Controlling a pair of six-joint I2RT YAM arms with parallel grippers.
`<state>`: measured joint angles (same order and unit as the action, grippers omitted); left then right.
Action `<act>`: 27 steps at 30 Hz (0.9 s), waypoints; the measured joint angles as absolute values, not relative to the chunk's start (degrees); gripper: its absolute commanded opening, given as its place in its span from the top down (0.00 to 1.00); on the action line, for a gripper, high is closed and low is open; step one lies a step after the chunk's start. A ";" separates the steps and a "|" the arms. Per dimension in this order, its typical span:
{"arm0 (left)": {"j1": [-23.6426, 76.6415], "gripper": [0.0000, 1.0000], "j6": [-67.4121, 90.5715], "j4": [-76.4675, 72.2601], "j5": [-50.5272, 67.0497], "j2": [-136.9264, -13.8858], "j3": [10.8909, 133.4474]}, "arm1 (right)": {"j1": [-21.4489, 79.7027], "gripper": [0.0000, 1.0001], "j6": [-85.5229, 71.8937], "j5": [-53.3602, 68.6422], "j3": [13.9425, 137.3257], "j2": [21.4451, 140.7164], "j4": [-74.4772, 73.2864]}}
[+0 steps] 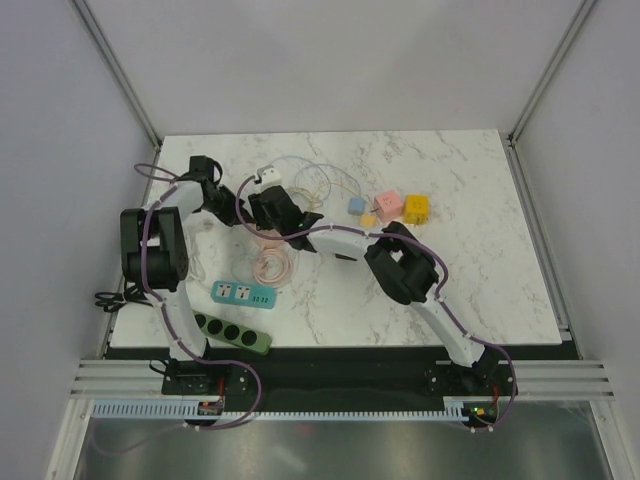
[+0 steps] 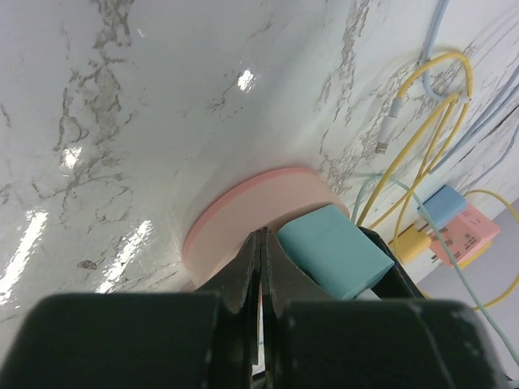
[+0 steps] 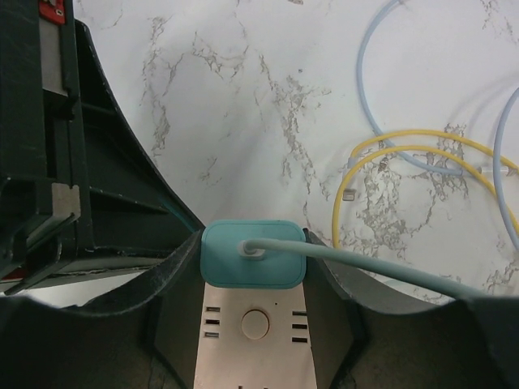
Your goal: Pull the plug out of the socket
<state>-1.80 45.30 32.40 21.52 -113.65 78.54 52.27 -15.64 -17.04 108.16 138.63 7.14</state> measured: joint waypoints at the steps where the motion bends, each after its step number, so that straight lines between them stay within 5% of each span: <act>1: -1.72 0.98 45.23 32.45 21.47 -113.65 78.61 | 52.18 1.00 -16.14 -17.02 108.55 138.74 6.52; 27: -0.23 0.98 45.04 29.82 20.95 -114.59 79.79 | 50.11 1.00 -23.03 -17.54 118.83 142.74 -3.29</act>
